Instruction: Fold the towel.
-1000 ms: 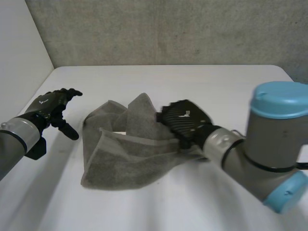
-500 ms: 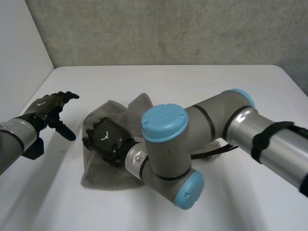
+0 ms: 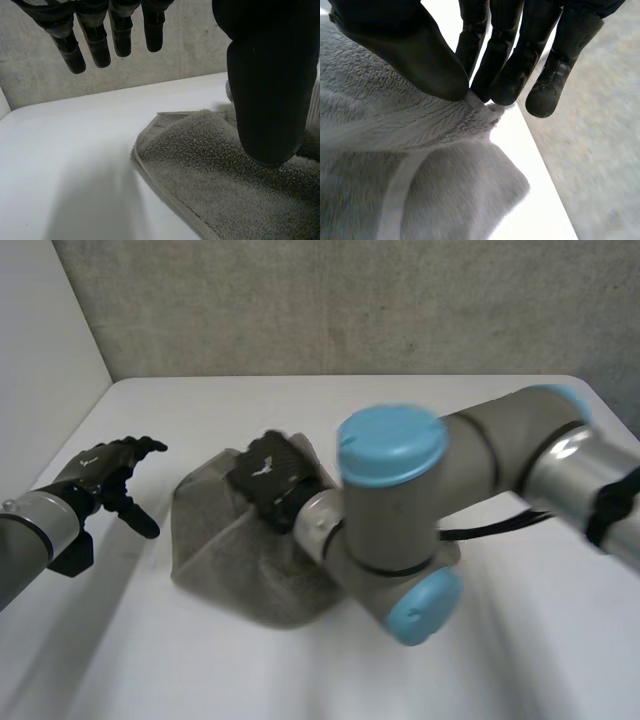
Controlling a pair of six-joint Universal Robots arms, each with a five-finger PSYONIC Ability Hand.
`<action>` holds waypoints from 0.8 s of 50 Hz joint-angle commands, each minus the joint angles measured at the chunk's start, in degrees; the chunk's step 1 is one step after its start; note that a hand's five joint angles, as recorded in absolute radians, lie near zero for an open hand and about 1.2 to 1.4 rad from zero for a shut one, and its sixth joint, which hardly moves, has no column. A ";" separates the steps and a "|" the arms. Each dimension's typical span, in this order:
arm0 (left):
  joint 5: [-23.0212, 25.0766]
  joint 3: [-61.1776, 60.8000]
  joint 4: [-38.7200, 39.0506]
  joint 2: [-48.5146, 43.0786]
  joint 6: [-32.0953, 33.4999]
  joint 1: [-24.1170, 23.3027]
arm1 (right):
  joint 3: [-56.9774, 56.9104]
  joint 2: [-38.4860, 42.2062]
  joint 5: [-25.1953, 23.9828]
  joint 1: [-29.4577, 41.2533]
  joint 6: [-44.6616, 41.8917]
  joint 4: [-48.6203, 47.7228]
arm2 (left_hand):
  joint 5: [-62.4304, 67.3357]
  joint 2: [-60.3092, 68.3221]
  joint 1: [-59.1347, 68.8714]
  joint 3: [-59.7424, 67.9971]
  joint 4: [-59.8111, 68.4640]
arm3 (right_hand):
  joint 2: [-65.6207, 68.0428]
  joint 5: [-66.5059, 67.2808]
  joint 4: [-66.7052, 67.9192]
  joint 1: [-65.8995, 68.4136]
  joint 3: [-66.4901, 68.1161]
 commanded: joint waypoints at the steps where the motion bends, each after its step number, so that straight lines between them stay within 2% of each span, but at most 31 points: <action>1: 0.39 -0.30 0.04 -0.53 0.06 -0.14 | 16.22 -12.94 0.54 -6.83 0.16 -1.19 | 1.49 1.48 1.70 1.59 1.58 | 4.52 2.76 3.26 3.29 3.38; 11: 1.97 -1.44 0.13 -1.50 1.73 -1.81 | 35.59 -23.87 -1.48 -16.69 0.16 -7.26 | 0.82 0.80 1.02 0.92 0.90 | 4.52 2.76 3.26 3.29 3.38; 15: 5.04 -2.14 0.39 -2.55 4.62 -3.56 | 44.26 -28.78 -4.89 -23.08 0.24 -10.24 | 0.82 0.80 1.02 0.92 0.90 | 4.52 2.76 3.26 3.29 3.38; 24: 5.84 -0.83 2.32 -6.51 10.70 -6.29 | 56.86 -35.38 -10.71 -33.56 0.33 -15.08 | 0.82 0.80 1.02 0.92 0.90 | 4.52 2.76 3.26 3.29 3.38; 26: 5.49 1.71 5.29 -8.96 11.40 -7.34 | 60.71 -37.13 -14.12 -37.24 0.42 -16.57 | 1.15 1.14 1.36 1.25 1.24 | 4.52 2.76 3.26 3.29 3.38; 31: 5.48 6.71 8.99 -12.83 11.31 -8.92 | 64.58 -38.54 -18.52 -40.85 2.08 -18.51 | 2.83 2.81 3.03 2.93 2.91 | 4.52 2.76 3.26 3.29 3.38; 40: 5.13 23.05 9.27 -23.20 11.14 -10.60 | 67.23 -38.72 -20.02 -42.27 6.22 -19.91 | 9.04 9.03 9.25 9.14 9.13 | 4.52 2.76 3.26 3.29 3.38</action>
